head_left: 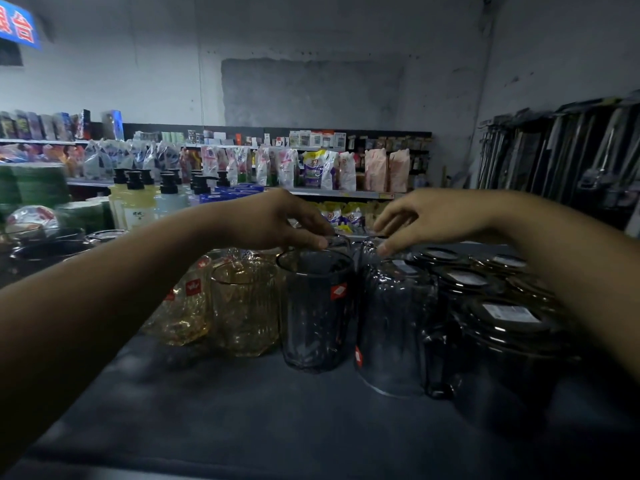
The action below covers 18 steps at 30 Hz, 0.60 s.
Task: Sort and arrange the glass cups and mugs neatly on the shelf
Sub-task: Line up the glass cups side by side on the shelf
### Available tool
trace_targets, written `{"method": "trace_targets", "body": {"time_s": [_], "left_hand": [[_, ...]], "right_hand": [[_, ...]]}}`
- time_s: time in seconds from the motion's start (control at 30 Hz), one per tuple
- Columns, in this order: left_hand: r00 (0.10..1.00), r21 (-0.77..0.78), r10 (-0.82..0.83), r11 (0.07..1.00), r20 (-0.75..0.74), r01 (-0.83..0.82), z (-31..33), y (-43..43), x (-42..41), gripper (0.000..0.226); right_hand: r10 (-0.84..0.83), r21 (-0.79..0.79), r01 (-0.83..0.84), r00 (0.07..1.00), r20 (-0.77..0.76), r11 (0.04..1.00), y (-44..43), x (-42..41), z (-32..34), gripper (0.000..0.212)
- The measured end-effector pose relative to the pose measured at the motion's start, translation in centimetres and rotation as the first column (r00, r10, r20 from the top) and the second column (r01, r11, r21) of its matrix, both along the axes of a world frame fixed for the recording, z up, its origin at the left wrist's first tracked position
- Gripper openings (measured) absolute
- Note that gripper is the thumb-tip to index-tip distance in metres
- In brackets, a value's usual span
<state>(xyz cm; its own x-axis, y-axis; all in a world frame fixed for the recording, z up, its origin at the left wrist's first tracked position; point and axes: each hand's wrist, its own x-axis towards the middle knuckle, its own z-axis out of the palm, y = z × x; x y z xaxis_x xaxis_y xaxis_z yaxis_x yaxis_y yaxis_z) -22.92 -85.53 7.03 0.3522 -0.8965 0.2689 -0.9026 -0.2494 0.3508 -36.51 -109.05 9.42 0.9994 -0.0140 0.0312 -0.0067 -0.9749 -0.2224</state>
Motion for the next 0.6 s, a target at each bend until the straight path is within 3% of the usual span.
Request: {"method": "trace_targets", "body": {"time_s": [0.6], "left_hand": [[1.0,-0.127,0.011,0.992,-0.012,-0.013,-1.9,0.0,-0.4,0.035]], "right_hand": [[-0.023,0.22,-0.022,0.98,0.197,0.975,-1.0,-1.9,-3.0,0.04]]}}
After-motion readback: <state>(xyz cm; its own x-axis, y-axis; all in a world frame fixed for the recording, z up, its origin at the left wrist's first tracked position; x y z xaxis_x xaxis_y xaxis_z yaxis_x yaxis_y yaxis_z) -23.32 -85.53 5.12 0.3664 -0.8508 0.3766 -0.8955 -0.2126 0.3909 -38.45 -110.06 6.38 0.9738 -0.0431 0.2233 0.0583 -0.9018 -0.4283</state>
